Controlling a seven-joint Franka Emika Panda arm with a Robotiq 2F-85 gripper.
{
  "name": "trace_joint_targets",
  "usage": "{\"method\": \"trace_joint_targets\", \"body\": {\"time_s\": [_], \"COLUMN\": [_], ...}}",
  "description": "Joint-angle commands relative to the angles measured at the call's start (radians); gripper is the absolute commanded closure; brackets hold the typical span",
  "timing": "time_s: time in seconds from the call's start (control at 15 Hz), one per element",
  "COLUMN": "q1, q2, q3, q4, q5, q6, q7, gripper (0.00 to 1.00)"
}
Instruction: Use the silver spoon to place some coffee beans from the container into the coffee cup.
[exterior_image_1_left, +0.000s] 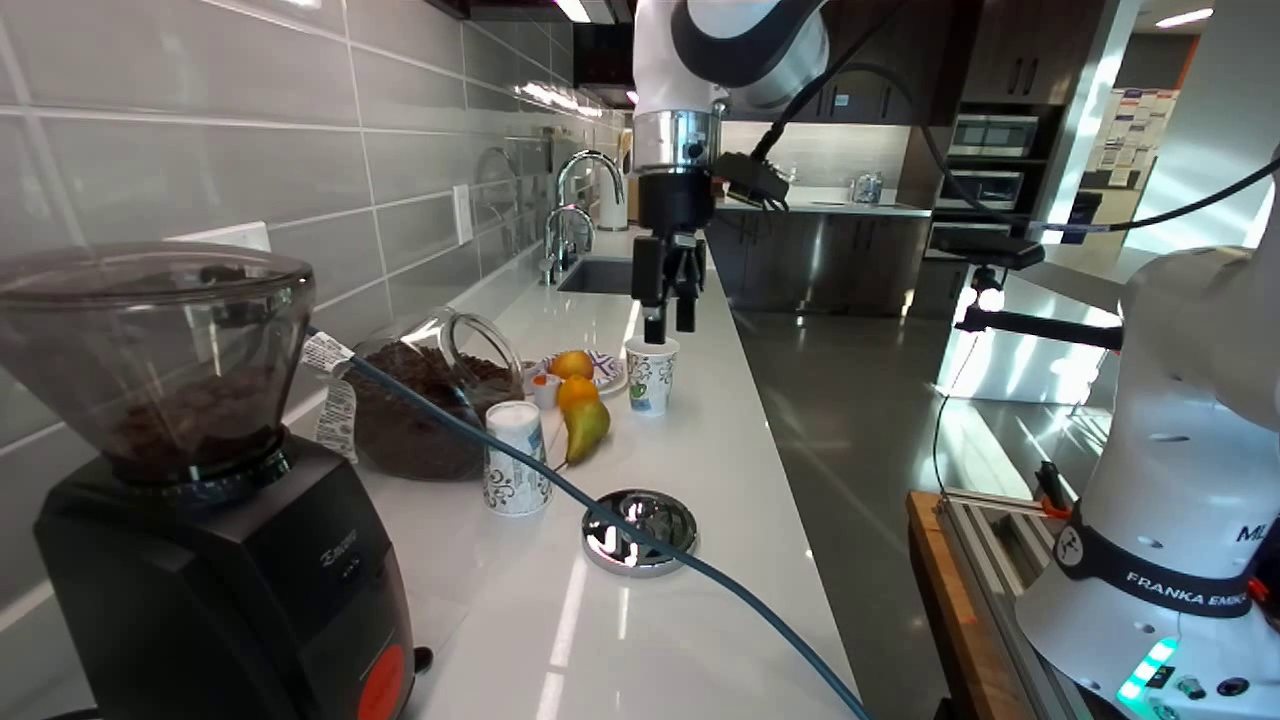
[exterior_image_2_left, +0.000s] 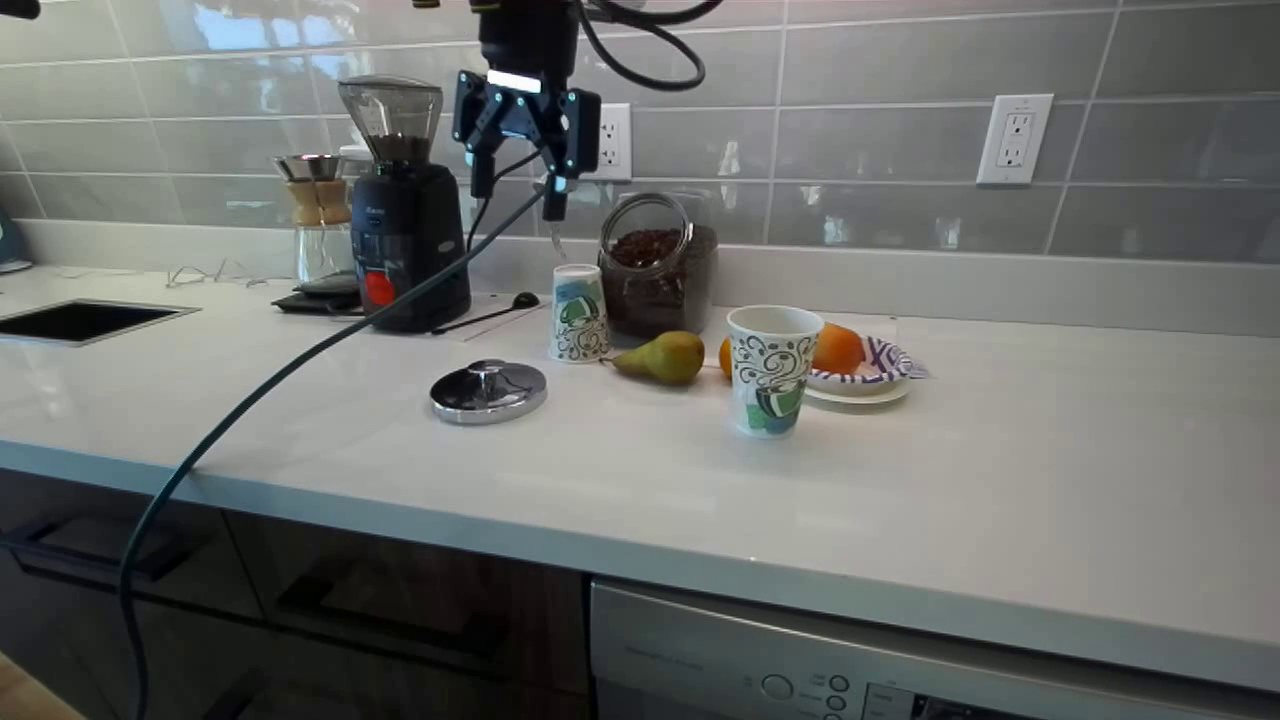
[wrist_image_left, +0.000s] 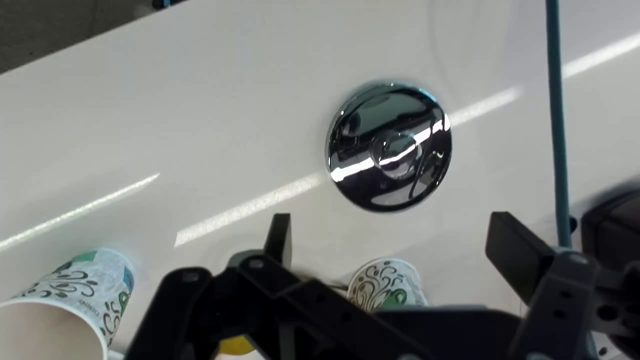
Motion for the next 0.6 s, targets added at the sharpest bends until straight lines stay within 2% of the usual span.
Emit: {"method": "trace_joint_targets", "body": {"time_s": [0.0,0.33,0.53], "q1": [0.022,0.026,0.002], "q2": [-0.125,-0.255,-0.351], "q3": [0.016,0.057,0.068], "q4": [-0.093,-0.206,-0.273], "q5": [-0.043,-0.046,-0.088], "q6": [-0.056,-0.027,-0.032], "q7": [0.033,0.158,0.22], "gripper": [0.0,0.0,0.0]}}
